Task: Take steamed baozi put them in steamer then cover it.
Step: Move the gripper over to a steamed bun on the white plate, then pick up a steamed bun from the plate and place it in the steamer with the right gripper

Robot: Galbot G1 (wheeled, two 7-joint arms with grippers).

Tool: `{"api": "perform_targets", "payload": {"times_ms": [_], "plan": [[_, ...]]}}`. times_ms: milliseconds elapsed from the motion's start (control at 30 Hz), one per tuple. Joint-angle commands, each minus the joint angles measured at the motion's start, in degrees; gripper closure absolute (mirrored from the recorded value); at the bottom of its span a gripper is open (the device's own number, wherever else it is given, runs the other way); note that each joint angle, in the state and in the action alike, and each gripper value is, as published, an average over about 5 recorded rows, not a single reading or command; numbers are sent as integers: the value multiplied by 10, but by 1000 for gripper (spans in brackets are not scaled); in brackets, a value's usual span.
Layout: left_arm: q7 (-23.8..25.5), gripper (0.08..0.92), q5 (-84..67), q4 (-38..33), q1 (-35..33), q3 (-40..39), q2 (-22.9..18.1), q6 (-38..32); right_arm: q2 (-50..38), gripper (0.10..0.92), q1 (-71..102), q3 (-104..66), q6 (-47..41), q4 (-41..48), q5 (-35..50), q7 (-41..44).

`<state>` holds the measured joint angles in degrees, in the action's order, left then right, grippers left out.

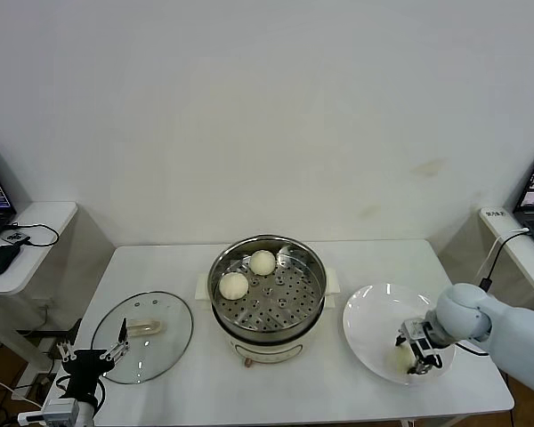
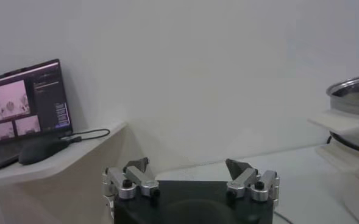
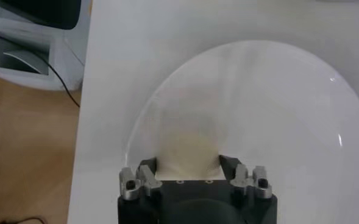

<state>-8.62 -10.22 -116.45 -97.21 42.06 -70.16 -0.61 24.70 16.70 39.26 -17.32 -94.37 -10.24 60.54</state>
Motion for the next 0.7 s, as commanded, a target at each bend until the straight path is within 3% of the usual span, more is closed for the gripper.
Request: {"api": "perform_targets", "payload": {"times_ms": [33,400,700], "plan": [[0,177,0,-2,-1,0,0,0,-6,395,-30,4,2,-2,6,9],[1,177,-1,-9,3,-6,4,1,-23,389,-287,74,2,-17,114,58],[1,177,-6,-12,2,-1,11,0,91,381,-513,193,-7,21,190,29]]}}
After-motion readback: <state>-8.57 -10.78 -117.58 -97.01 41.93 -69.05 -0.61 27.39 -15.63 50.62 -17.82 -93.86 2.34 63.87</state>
